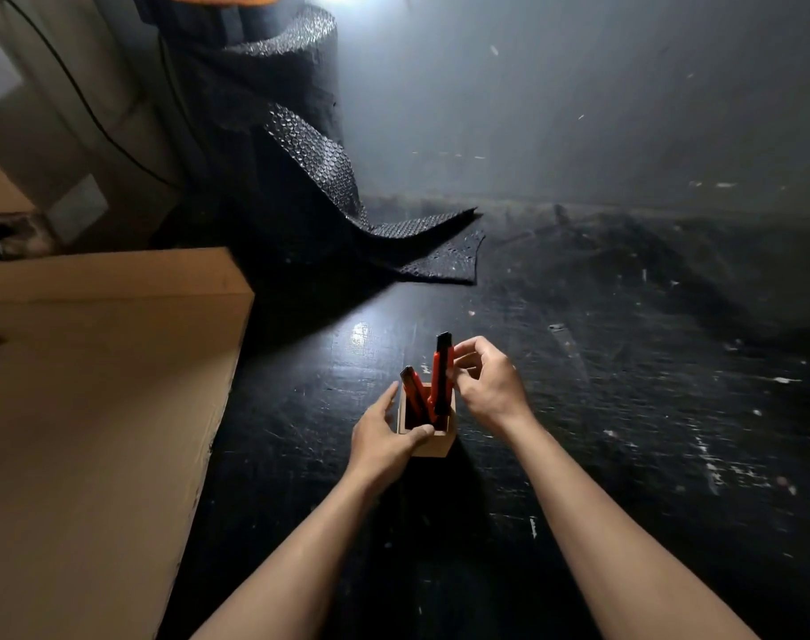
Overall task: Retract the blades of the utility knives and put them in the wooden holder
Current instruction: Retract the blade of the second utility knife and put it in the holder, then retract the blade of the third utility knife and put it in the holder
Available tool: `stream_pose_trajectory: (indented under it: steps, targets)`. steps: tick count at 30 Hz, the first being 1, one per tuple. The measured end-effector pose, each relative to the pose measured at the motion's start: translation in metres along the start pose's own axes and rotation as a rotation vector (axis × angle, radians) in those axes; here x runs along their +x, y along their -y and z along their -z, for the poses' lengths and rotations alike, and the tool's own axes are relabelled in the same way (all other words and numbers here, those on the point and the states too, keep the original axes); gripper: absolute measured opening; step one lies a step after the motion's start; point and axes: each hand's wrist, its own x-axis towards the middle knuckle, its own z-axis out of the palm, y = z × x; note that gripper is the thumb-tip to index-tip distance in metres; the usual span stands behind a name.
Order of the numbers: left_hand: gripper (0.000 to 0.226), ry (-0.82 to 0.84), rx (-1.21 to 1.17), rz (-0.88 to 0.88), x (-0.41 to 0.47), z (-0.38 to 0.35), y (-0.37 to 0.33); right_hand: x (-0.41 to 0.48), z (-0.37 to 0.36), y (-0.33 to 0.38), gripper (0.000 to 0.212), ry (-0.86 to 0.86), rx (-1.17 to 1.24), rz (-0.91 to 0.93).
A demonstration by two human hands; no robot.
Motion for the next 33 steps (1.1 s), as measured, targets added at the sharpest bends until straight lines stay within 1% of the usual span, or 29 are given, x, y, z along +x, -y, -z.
stream_pose_trajectory:
  steps: [2, 4, 7, 13, 17, 20, 24, 27, 30, 33]
  targets:
    - [0.090, -0.008, -0.012, -0.015, 0.001, -0.003, 0.003, 0.001, -0.005, -0.009, 0.009, 0.028, -0.031, -0.013]
    - [0.088, -0.011, -0.027, -0.016, 0.002, -0.005, 0.006, 0.000, -0.009, -0.015, 0.010, 0.040, -0.060, -0.024]
    - [0.087, -0.007, -0.037, -0.019, 0.004, -0.007, 0.008, -0.001, -0.012, -0.023, 0.010, 0.059, -0.100, -0.040]
    - [0.084, -0.018, -0.030, -0.026, 0.005, -0.007, 0.008, 0.000, -0.014, -0.028, 0.007, 0.032, -0.137, -0.044]
    - [0.086, -0.018, -0.025, 0.020, 0.004, -0.004, 0.009, -0.006, -0.004, -0.025, 0.014, 0.047, -0.159, -0.040]
    - [0.084, -0.034, -0.022, 0.019, -0.009, 0.006, 0.007, -0.022, 0.009, -0.019, 0.017, 0.032, -0.177, -0.011]
    - [0.065, -0.061, 0.037, -0.023, -0.048, 0.032, 0.015, -0.055, 0.018, -0.005, 0.015, 0.095, -0.202, 0.009]
    - [0.050, -0.094, 0.129, -0.038, -0.087, 0.053, 0.037, -0.091, 0.010, 0.003, 0.015, 0.172, -0.221, 0.004]
    - [0.038, -0.129, 0.212, -0.003, -0.122, 0.070, 0.071, -0.131, -0.017, 0.005, 0.016, 0.264, -0.239, -0.025]
    - [0.031, -0.196, 0.255, 0.061, -0.152, 0.081, 0.102, -0.173, -0.059, 0.000, 0.017, 0.352, -0.252, -0.059]
